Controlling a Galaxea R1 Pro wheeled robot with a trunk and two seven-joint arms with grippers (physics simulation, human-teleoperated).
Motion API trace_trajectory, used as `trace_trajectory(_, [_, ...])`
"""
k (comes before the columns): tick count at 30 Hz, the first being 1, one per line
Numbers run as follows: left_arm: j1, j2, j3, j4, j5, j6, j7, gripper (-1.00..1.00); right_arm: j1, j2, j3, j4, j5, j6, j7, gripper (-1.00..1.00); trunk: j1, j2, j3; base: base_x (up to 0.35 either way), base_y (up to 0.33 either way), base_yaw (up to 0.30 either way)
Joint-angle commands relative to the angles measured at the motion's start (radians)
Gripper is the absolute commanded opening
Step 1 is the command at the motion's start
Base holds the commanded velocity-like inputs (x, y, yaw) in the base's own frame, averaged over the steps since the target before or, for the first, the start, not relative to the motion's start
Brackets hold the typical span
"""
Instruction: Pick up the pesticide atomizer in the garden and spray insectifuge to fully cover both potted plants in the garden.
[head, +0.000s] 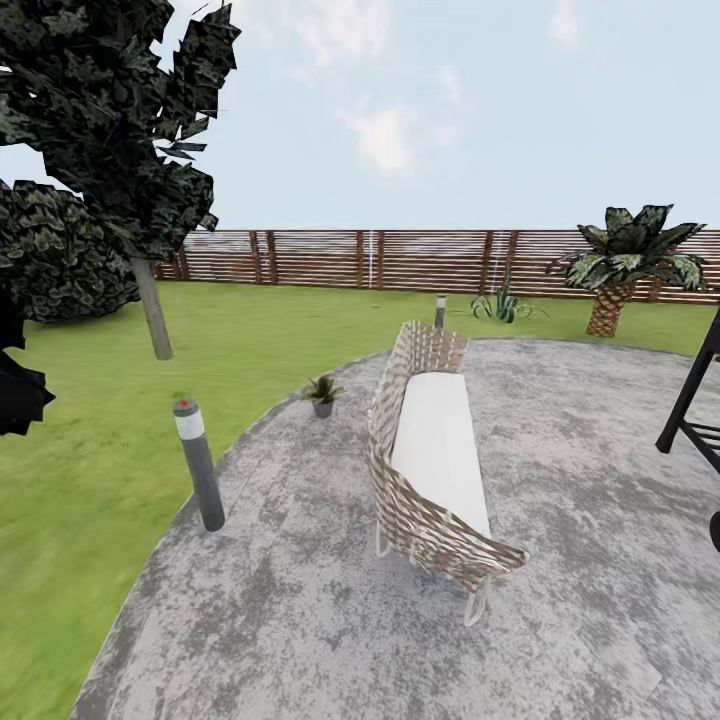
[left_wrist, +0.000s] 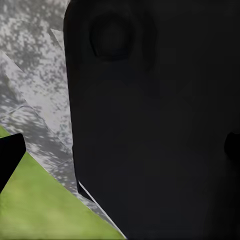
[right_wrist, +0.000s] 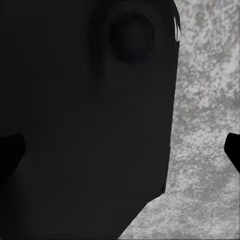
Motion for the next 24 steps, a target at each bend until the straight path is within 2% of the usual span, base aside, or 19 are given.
trace_trajectory(1, [-0.003,0.000,-0.003,-0.002,-0.002,0.002,0.006,1.00,0.004,0.003,0.004,-0.006,0.001,-0.001,-0.002,1.00,0.000,0.000,0.000,0.000,0.000,0.000])
trace_trajectory(5, [-0.003,0.000,-0.003,-0.002,-0.002,0.002,0.005,1.00,0.004,0.003,0.005,-0.008,0.002,-0.001,-0.002,1.00,0.000,0.000,0.000,0.000,0.000,0.000])
trace_trajectory(8, [-0.002,0.000,-0.002,-0.002,-0.002,0.001,0.005,1.00,-0.002,0.014,0.006,-0.025,0.001,-0.002,-0.002,1.00,0.000,0.000,0.000,0.000,0.000,0.000])
trace_trajectory(16, [-0.002,0.004,-0.004,-0.003,-0.003,0.000,0.006,1.00,-0.010,0.010,0.005,-0.070,0.001,-0.006,-0.002,1.00,0.000,0.000,0.000,0.000,0.000,0.000])
trace_trajectory(24, [-0.015,0.017,-0.006,-0.025,-0.004,-0.016,0.006,1.00,-0.011,-0.021,0.000,-0.102,0.000,-0.051,-0.003,1.00,0.000,0.000,0.000,0.000,0.000,0.000])
